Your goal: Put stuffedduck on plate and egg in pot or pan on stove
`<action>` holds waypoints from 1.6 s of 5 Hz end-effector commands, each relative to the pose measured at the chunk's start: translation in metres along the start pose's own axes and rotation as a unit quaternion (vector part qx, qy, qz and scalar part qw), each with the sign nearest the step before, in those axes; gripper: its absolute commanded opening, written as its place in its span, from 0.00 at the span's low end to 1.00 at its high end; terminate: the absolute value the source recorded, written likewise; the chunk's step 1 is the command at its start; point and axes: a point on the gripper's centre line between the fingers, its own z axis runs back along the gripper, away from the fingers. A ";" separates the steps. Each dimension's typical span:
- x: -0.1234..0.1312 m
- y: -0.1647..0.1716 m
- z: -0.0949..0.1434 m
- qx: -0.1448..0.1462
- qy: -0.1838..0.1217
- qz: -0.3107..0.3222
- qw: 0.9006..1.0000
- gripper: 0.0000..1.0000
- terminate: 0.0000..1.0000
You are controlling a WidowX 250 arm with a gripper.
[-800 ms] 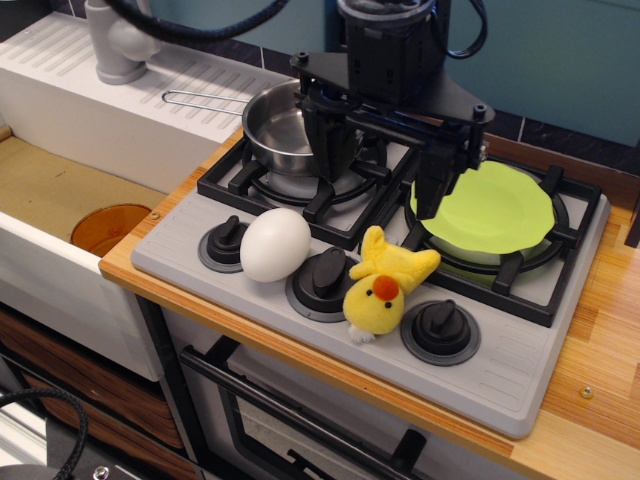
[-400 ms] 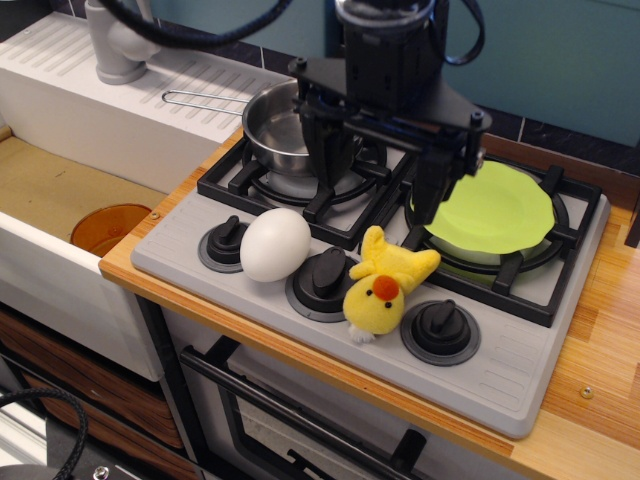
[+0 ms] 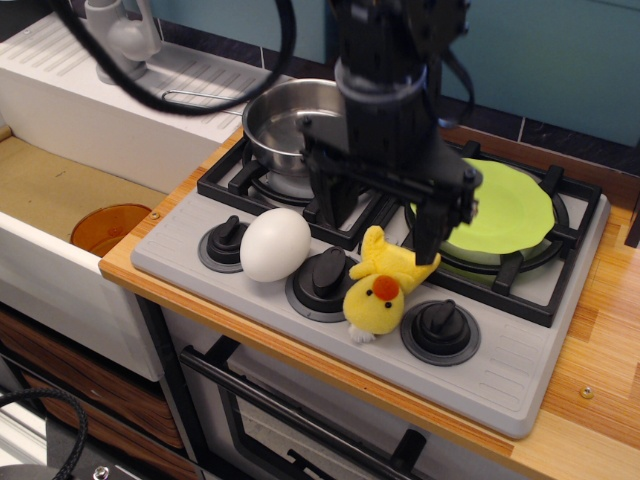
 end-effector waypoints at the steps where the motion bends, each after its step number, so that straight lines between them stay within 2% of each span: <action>1: 0.005 -0.004 -0.016 -0.004 -0.037 -0.007 0.999 1.00 0.00; 5: 0.002 -0.008 -0.043 -0.007 -0.062 -0.012 0.998 1.00 0.00; 8: 0.004 -0.010 -0.047 -0.009 -0.064 -0.012 0.998 1.00 0.00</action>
